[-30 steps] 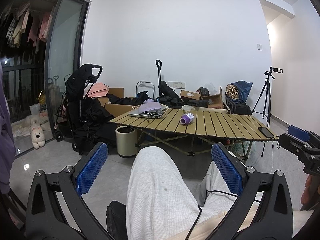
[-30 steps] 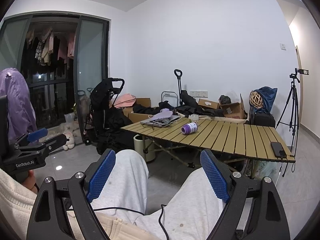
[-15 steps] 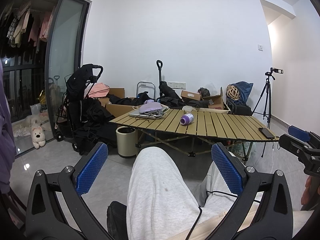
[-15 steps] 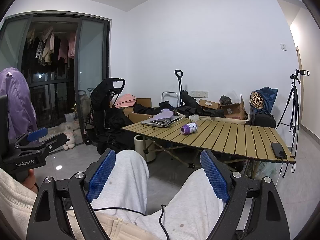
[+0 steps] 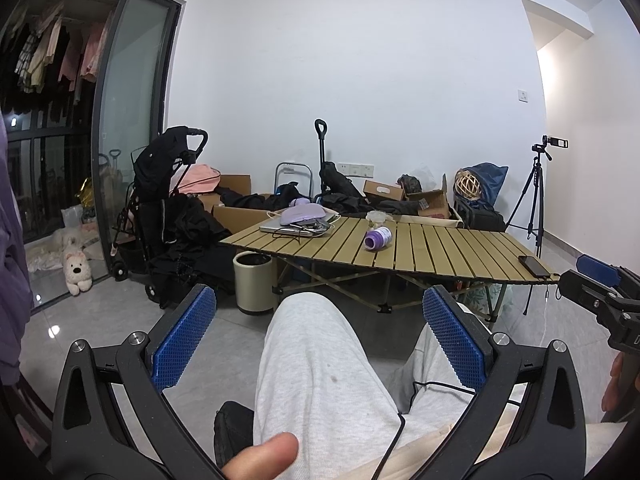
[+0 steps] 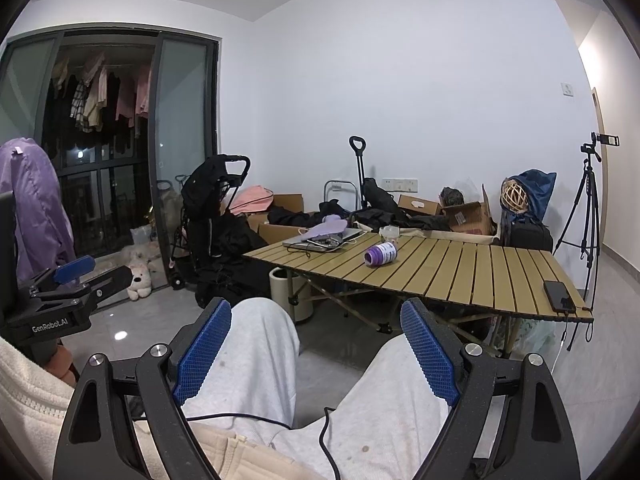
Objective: Organize rigid objects
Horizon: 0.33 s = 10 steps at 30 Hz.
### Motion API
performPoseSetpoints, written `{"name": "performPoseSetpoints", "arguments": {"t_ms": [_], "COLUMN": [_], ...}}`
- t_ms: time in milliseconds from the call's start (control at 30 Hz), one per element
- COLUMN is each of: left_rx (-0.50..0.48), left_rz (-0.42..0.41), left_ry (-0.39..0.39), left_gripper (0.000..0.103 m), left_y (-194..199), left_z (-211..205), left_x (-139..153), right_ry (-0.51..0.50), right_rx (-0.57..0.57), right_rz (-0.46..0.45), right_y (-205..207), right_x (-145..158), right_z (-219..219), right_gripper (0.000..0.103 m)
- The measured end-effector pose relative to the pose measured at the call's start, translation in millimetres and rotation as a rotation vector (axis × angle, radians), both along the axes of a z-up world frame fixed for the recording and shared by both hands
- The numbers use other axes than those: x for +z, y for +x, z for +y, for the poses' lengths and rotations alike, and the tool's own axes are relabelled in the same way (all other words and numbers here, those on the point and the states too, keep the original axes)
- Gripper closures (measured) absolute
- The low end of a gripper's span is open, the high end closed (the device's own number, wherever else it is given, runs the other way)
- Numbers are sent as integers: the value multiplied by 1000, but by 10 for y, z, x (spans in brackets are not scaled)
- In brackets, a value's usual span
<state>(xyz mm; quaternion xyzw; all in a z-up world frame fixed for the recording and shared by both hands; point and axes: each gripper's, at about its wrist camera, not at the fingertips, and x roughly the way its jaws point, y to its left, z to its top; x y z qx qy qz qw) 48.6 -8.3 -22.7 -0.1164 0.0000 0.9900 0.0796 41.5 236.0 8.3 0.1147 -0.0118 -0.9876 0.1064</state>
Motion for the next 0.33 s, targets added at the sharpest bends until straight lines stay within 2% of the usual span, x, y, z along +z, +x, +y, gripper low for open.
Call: {"name": "performPoseSetpoints", "arguments": {"t_ms": [267, 333], "left_rx": [0, -10], "left_rz": [-12, 8], "left_ry": [3, 6], "left_gripper": [0, 0], "left_y": [-19, 22], "left_z": [40, 49], "left_x": [4, 12], "right_ry": [5, 5], "right_rx": [5, 5], "right_rz": [-4, -4], "right_y": [6, 7], "right_x": [-9, -10], "right_z": [-21, -21], "right_gripper": [12, 12]}}
